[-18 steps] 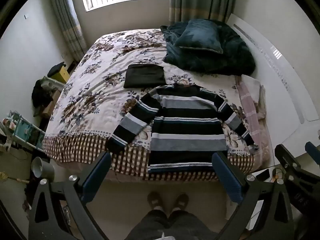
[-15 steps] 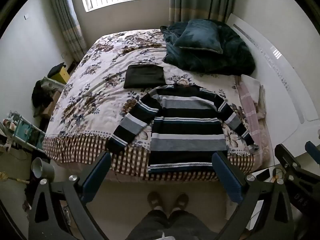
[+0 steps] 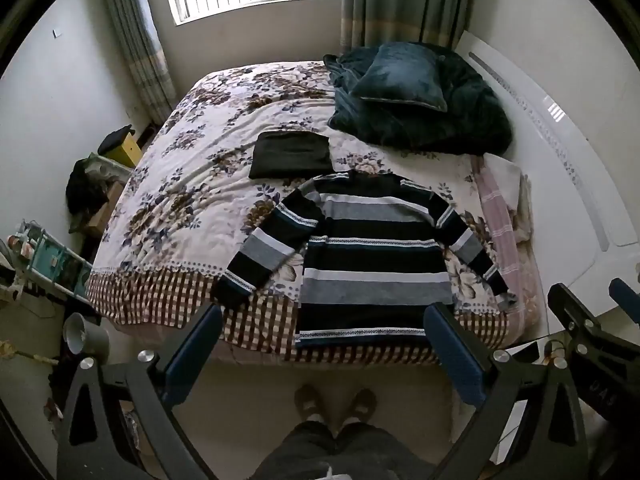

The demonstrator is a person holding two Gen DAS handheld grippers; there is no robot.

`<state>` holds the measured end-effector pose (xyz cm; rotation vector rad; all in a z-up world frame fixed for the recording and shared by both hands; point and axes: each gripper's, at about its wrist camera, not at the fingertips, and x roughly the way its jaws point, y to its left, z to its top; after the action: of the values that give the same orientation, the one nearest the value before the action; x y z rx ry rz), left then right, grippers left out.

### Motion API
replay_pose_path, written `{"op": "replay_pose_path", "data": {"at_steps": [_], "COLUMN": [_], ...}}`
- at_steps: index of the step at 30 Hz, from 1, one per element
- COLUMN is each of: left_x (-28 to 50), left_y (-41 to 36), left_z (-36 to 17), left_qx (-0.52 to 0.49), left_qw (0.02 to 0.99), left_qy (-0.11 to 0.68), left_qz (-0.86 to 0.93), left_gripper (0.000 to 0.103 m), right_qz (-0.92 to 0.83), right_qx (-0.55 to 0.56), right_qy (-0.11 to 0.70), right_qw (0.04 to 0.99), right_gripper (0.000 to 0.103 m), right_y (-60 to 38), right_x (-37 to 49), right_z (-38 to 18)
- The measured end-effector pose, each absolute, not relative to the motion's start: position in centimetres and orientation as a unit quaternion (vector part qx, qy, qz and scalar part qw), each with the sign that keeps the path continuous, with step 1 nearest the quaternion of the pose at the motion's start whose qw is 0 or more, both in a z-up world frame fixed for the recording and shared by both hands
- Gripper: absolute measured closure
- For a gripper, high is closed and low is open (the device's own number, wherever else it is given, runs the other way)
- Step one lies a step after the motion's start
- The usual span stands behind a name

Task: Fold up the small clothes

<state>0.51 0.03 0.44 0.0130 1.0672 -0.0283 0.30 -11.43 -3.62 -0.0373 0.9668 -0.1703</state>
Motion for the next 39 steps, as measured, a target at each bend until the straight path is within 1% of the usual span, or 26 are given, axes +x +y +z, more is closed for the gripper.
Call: {"op": "replay_pose_path", "data": {"at_steps": [39], "left_x": [0.8], "left_y": [-0.6], "left_z": [1.8], "left_qx": [0.012], "left_qw": [0.866], "left_qy": [0.501], "left_qz": [-0.004], "left_gripper": [0.0], "right_qz": [-0.072], "right_qx": [-0.02], "right_qy": [0.47], "right_qw": [0.879], "right_gripper": [0.0], "right_y": [-11.7], "right_x": [0.9], "right_z": [-2.9]}}
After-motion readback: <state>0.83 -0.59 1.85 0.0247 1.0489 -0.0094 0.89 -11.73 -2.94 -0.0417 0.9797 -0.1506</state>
